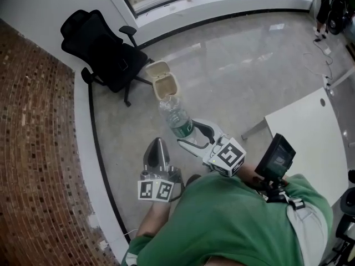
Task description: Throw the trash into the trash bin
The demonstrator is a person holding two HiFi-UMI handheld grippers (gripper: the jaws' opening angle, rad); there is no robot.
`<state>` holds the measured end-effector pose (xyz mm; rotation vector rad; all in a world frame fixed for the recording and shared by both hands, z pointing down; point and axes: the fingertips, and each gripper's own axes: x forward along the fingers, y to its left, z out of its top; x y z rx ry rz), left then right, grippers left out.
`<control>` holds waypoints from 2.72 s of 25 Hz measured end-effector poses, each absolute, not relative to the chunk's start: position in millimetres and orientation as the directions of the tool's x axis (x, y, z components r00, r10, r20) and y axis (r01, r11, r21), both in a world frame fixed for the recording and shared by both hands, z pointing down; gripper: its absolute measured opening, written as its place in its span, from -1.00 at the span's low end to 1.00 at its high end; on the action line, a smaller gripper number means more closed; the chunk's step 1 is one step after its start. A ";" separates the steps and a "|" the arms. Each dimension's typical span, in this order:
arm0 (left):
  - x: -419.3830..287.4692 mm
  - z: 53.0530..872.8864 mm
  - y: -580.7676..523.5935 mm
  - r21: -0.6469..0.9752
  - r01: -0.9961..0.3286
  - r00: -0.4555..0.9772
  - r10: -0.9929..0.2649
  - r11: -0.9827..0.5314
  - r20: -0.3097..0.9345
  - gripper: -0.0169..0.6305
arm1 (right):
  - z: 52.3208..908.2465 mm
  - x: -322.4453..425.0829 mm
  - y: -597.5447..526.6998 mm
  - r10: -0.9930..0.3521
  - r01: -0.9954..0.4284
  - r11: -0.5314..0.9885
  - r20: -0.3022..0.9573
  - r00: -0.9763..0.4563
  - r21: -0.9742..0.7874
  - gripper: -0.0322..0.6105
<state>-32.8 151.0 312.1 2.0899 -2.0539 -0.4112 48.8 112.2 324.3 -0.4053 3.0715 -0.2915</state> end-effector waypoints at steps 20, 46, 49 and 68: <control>-54.4 325.5 117.5 0.310 -0.951 -0.026 -0.999 0.014 -0.034 -0.92 | 348.4 30.9 78.7 -0.234 -0.233 0.944 0.024 -0.972 -0.234 0.02; -215.3 323.4 -5.3 0.359 -0.920 0.139 -0.987 -0.159 -0.081 -0.92 | 343.1 -126.7 -26.8 -0.397 -0.400 0.893 0.057 -0.916 -0.208 0.02; -226.8 325.7 -7.9 0.367 -0.914 0.154 -0.985 -0.172 -0.078 -0.92 | 343.7 -138.9 -28.3 -0.406 -0.411 0.888 0.067 -0.911 -0.206 0.02; -256.3 329.7 -85.3 0.367 -0.921 0.118 -0.992 -0.129 -0.054 -0.92 | 349.0 -165.3 -109.9 -0.371 -0.381 0.899 0.088 -0.925 -0.215 0.02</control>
